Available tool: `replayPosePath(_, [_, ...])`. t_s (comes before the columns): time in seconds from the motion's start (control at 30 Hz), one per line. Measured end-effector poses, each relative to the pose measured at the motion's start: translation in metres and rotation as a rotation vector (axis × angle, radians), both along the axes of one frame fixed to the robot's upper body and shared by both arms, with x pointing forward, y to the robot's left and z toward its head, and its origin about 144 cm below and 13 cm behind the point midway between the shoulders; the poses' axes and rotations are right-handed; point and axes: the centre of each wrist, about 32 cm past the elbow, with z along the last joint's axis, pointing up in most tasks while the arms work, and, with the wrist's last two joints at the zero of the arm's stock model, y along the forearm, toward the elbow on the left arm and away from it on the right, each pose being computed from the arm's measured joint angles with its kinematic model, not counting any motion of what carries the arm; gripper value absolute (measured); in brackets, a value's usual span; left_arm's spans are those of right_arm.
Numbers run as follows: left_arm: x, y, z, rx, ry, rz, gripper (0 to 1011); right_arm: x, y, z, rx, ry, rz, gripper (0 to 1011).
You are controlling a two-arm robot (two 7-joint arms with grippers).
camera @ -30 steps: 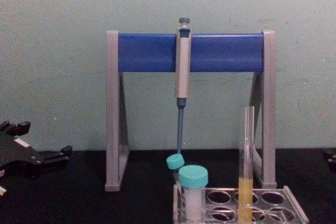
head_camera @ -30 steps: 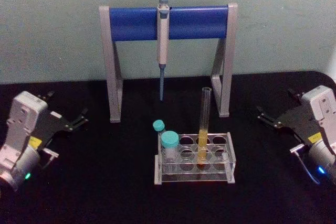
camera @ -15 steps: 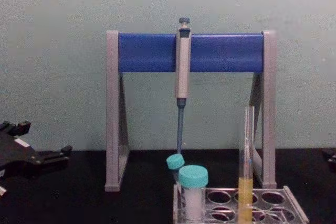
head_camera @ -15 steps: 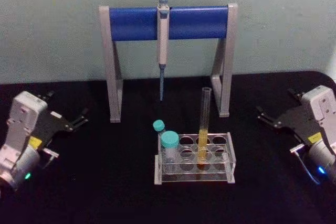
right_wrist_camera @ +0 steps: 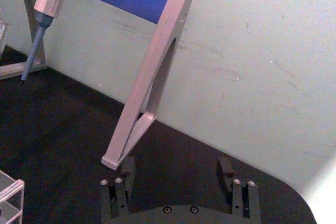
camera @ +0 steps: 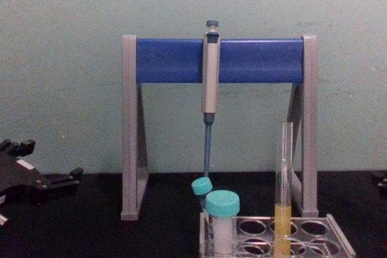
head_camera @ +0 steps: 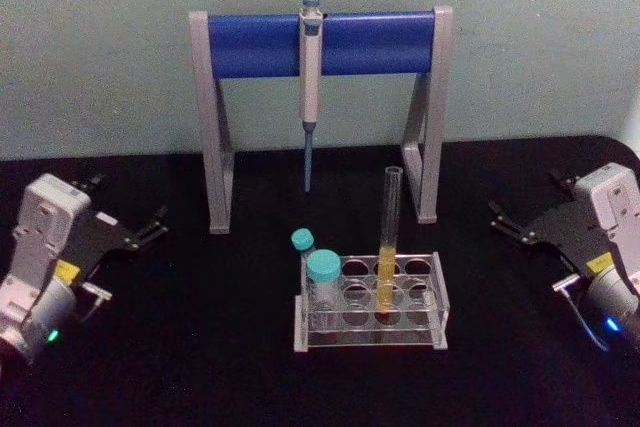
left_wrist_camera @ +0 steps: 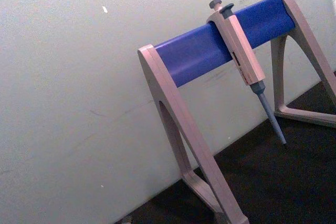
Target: Pick up the test tube from the test tube rack, shake it, then place it back into the test tube rack.
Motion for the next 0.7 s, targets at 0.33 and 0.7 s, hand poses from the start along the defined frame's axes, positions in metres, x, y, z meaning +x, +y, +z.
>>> replayPosePath(0.33, [0.0, 0.0, 0.0, 0.0, 0.0, 0.0, 1010, 0.0, 0.0, 0.0, 0.0, 0.0, 0.0, 1000])
replayPosePath(0.7, [0.0, 0.0, 0.0, 0.0, 0.0, 0.0, 1010, 0.0, 0.0, 0.0, 0.0, 0.0, 0.0, 1000])
